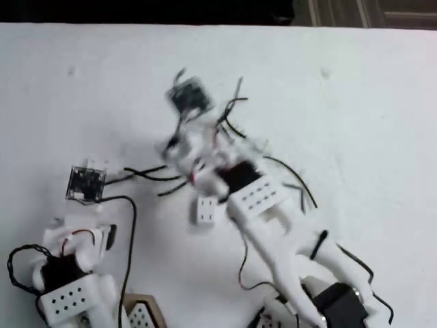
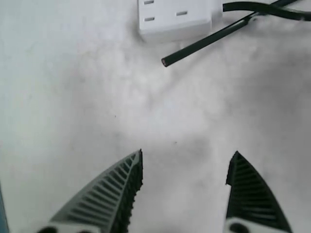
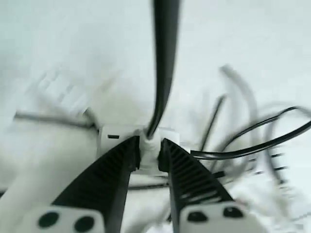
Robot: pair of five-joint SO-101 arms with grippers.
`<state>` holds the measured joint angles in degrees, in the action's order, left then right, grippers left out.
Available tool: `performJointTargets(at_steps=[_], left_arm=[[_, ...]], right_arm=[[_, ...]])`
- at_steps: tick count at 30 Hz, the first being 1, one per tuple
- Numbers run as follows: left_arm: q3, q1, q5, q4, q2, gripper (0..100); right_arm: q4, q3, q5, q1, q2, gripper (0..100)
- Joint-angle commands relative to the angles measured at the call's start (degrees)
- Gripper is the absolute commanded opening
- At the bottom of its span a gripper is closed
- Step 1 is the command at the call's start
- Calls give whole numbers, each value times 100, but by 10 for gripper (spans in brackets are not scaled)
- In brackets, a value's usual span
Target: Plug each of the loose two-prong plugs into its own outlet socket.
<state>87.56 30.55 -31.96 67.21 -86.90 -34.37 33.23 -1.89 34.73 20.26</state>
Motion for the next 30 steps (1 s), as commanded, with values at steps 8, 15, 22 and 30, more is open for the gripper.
performJointTargets(at_steps=[8, 15, 22, 30], left_arm=[[-9, 22, 53, -114, -48, 279], [0, 13, 53, -176, -48, 279], [9, 13, 53, -185, -48, 279], [9, 4, 53, -185, -48, 279]], right_arm=[[1051, -1618, -334, -1701, -1464, 18], [1473, -2585, -325, -2352, -3160, 18], [1376, -3147, -334, -2703, -4084, 22], [-1007, -3578, -325, -2369, -3284, 192]])
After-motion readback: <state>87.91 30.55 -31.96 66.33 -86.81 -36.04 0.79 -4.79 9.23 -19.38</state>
